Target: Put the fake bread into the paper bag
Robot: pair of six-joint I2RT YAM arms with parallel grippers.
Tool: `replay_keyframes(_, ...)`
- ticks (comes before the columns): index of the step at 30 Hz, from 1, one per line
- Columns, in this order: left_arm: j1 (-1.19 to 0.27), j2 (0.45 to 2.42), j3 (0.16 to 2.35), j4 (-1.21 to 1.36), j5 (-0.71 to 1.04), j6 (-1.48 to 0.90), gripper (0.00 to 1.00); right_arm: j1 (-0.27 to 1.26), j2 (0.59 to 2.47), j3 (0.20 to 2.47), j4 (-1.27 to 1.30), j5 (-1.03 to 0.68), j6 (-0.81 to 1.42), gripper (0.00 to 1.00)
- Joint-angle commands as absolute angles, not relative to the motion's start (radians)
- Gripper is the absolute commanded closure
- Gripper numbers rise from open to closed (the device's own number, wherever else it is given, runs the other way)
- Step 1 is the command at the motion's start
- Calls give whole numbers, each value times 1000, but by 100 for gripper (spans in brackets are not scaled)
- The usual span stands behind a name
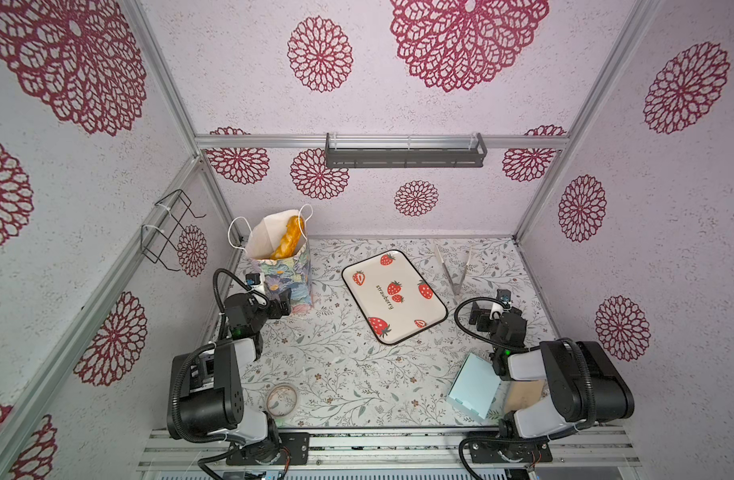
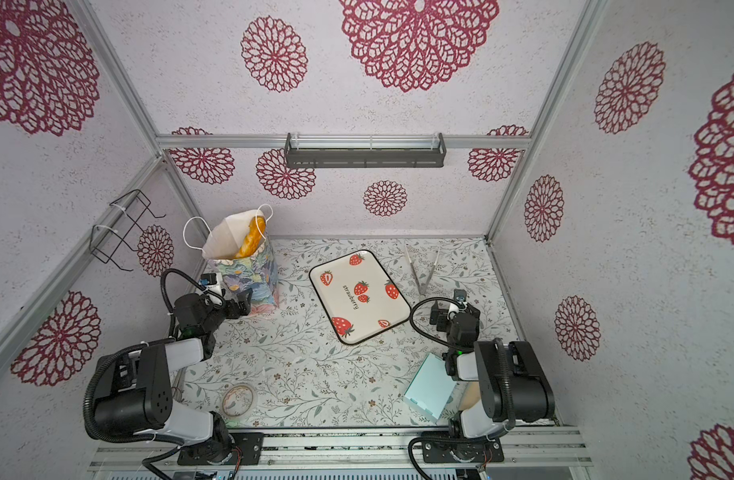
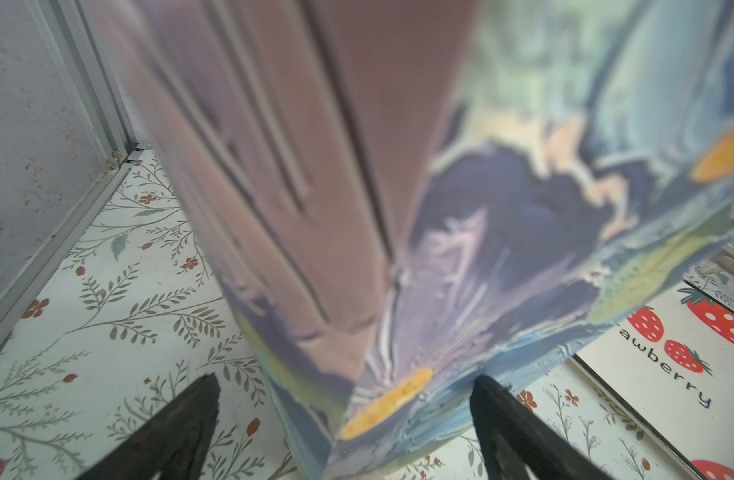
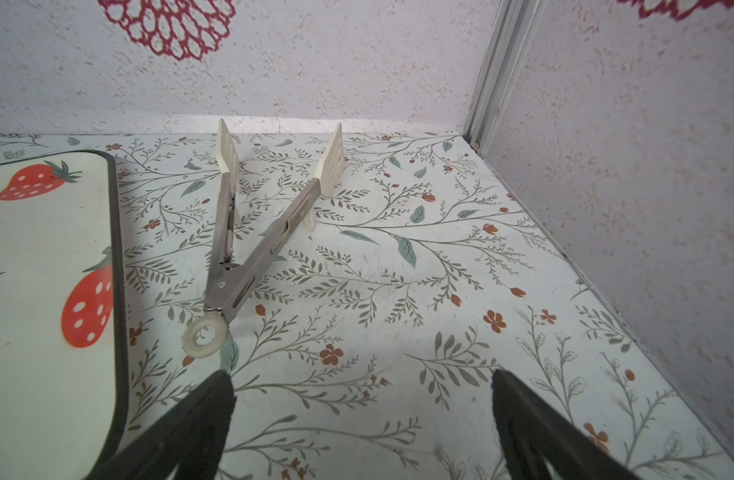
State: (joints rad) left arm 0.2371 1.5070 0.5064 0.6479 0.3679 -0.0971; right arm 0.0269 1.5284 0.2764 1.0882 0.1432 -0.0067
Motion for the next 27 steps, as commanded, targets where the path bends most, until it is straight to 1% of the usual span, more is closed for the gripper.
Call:
replay_keyframes(1,221,1513,546,602,318,-74,3,22,1523,277,1144,147,0,1)
replay_keyframes(4,211,1560,661,431,295,-76,3,23,1524,277,1145,147,-1,1)
replay_keyframes(6,202,1646,813,222,288,-69,3,22,1523,278,1145,147,-2,1)
replay_keyframes(7,196,1720,931,70,307,-71,3,23,1525,278,1145,147,-1,1)
replay_keyframes(8,193,1816,1067,-120,430,-29,3,23,1524,278,1145,147,-1,1)
replay_keyframes(9,192,1900,1176,-297,682,82,2,23,1524,278,1144,148,-2,1)
replay_keyframes(10,193,2016,1323,-572,938,296,3,23,1524,277,1144,146,-1,1)
replay_keyframes(11,203,2091,1406,-673,1055,350,2,23,1525,277,1146,146,0,1)
replay_keyframes(12,220,2126,1443,-735,1140,390,2,23,1523,276,1144,148,-2,1)
replay_keyframes(13,242,2133,1452,-780,1215,450,2,22,1525,278,1147,147,-1,1)
replay_keyframes(14,263,2109,1423,-765,1242,473,2,23,1523,276,1145,148,-1,1)
replay_keyframes(15,276,2067,1354,-597,1233,368,2,23,1524,278,1146,147,-1,1)
replay_keyframes(16,285,2007,1260,-398,1184,220,2,23,1525,278,1145,148,-1,1)
replay_keyframes(18,280,1858,1100,-179,1012,108,3,22,1525,277,1146,147,-1,1)
replay_keyframes(19,267,1781,1020,-89,878,77,2,23,1524,276,1146,147,0,1)
replay_keyframes(22,206,1552,732,265,369,-68,2,22,1524,276,1146,147,0,1)
replay_keyframes(23,201,1495,646,382,280,-89,3,22,1524,275,1146,147,0,1)
replay_keyframes(25,210,1447,561,510,219,-108,3,22,1524,276,1145,147,0,1)
replay_keyframes(27,236,1456,552,542,225,-137,3,22,1524,277,1144,147,0,1)
